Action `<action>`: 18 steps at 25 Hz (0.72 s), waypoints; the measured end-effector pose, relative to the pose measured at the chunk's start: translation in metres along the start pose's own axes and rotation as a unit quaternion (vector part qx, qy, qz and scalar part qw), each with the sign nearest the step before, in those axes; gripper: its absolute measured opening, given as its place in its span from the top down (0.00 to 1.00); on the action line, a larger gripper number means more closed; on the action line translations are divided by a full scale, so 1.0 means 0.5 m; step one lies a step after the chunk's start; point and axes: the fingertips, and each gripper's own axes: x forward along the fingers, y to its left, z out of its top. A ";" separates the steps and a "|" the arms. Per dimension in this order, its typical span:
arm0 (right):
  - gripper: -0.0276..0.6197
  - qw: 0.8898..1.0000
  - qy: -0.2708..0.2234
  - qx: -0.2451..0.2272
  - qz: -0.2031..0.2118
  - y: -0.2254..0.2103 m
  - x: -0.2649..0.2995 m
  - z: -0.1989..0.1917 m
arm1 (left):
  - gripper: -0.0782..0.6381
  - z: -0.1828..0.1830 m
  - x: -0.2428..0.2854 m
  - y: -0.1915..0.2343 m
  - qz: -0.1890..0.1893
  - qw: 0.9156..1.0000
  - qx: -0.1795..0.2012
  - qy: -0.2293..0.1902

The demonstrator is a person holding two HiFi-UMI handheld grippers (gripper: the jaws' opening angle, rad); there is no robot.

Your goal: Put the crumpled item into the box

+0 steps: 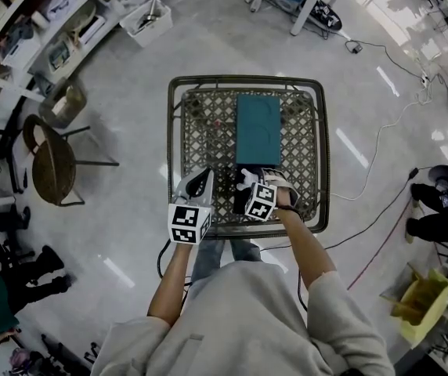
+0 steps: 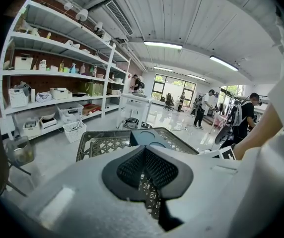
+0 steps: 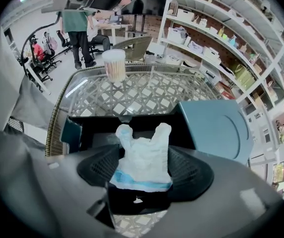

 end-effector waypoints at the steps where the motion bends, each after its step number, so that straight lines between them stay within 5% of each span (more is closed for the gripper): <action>1: 0.48 1.000 -0.005 0.000 0.000 0.000 -0.008 0.007 | 0.88 0.001 0.000 0.000 -0.001 1.000 0.000 0.001; 11: 0.47 0.996 -0.049 0.004 -0.073 -0.018 -0.094 0.022 | 0.88 0.006 0.002 -0.020 -0.012 1.000 0.013 0.002; 18: 0.49 0.976 -0.129 0.130 -0.116 -0.032 -0.178 0.032 | 0.88 0.012 0.006 -0.026 -0.014 1.000 0.017 0.000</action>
